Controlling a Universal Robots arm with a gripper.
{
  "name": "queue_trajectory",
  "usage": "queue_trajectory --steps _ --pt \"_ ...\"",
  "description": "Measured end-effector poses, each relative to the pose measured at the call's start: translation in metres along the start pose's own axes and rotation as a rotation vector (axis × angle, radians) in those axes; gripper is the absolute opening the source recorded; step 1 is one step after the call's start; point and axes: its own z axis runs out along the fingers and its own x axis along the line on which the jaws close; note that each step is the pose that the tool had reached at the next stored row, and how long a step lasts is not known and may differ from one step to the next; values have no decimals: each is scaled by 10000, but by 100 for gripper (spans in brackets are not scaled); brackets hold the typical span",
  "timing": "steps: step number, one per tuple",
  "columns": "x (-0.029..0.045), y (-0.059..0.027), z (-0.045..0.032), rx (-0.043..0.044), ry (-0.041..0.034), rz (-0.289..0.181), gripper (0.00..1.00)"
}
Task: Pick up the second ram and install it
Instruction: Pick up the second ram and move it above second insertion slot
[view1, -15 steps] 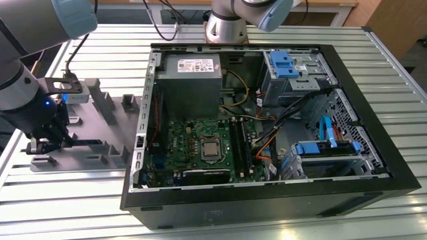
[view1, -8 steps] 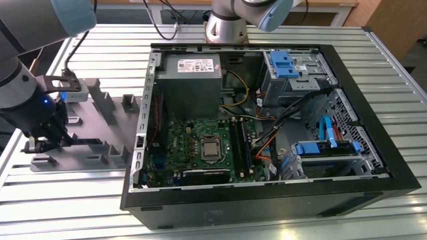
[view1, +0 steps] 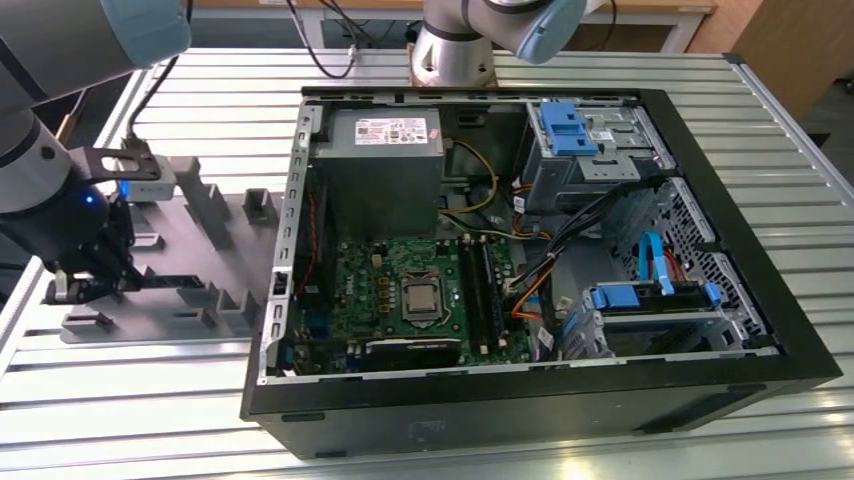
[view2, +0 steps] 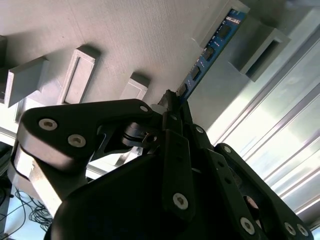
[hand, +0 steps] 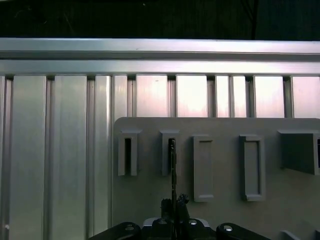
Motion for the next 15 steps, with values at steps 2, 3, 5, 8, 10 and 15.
queue_trajectory --steps 2,3,5,8,10,15 --pt "0 0 -8 0 0 0 14" --pt "-1 1 -12 0 0 1 14" --pt "-1 1 -21 0 0 0 14" --pt "-2 1 -31 2 0 0 14" --pt "-2 1 -37 1 1 0 14" --pt "-2 2 -47 1 0 0 14"
